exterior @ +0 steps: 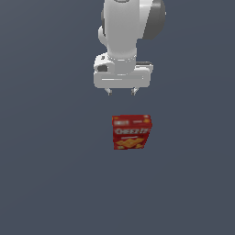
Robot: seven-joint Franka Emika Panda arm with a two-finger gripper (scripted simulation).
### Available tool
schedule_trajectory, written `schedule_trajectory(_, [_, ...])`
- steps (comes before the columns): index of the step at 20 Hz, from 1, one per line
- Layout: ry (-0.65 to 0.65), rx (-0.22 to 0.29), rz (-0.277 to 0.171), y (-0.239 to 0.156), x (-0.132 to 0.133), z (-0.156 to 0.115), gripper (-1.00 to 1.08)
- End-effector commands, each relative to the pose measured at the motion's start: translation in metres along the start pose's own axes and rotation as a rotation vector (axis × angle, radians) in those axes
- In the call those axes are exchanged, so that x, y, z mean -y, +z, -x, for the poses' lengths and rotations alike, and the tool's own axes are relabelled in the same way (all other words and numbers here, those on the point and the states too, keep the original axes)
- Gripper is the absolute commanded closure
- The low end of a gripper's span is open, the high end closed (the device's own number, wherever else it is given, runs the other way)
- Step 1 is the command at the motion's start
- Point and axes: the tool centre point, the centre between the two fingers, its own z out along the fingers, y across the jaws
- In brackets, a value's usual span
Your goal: Pick up the object and move it to a goal position.
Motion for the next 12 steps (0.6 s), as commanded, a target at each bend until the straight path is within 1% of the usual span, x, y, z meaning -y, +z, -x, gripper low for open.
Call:
schedule_trajectory(1, [0.000, 0.000, 0.000, 0.000, 0.000, 0.000, -0.92])
schedule_trajectory(4, [0.007, 0.002, 0.000, 0.000, -0.003, 0.000, -0.92])
schedule_trajectory(12, [0.044, 0.013, -0.002, 0.001, -0.020, -0.003, -0.92])
